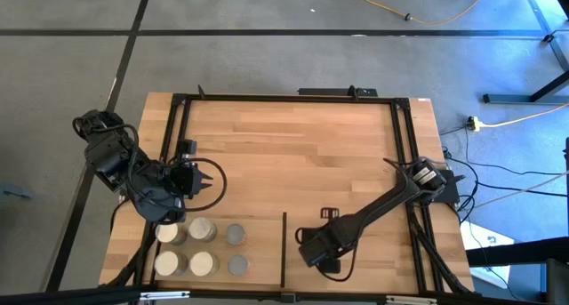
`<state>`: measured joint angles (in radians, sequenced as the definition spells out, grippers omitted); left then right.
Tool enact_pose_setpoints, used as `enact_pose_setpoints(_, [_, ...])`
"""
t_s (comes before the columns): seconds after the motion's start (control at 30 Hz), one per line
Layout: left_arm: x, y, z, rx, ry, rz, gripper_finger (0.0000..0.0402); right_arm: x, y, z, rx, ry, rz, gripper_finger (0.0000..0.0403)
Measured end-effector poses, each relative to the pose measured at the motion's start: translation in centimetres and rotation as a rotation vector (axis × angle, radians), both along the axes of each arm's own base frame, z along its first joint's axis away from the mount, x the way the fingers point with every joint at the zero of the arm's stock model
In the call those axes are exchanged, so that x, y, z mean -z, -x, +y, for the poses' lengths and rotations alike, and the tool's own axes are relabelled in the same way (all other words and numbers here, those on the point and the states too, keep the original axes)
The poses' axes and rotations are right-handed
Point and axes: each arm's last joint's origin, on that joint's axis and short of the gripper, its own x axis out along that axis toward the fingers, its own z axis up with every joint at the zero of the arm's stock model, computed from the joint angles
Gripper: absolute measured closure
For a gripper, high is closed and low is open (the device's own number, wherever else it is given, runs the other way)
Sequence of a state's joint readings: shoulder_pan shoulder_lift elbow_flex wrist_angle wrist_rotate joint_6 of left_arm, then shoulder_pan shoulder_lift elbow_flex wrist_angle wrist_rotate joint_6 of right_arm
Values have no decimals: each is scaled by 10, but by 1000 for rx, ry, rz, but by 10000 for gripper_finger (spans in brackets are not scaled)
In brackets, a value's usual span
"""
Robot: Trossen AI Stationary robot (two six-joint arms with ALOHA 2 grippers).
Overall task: Pick and place cans onto a shelf
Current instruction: Put the canned tuna on the shelf
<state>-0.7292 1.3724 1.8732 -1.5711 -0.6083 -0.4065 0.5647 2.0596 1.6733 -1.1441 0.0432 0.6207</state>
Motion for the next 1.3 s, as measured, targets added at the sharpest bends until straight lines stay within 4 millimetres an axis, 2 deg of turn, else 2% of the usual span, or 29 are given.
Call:
enact_pose_setpoints(0.27, [0, 0, 0, 2, 6, 4, 347, -21, -5, -1, 44, -46, -147, 393])
enact_pose_setpoints(0.63, [1, 1, -1, 20, 30, 25, 347, -33, -36, 5, 36, -160, -470, 394])
enact_pose_setpoints(0.87, [1, 1, -1, 21, 31, 26, 347, -28, -49, 11, 12, -188, -568, 394])
enact_pose_setpoints(1.07, [1, 1, -1, 21, 31, 26, 347, -9, -62, 18, -31, -200, -605, 394])
enact_pose_setpoints(1.3, [1, 1, -1, 21, 31, 26, 347, -7, -64, 19, -66, -190, -619, 394])
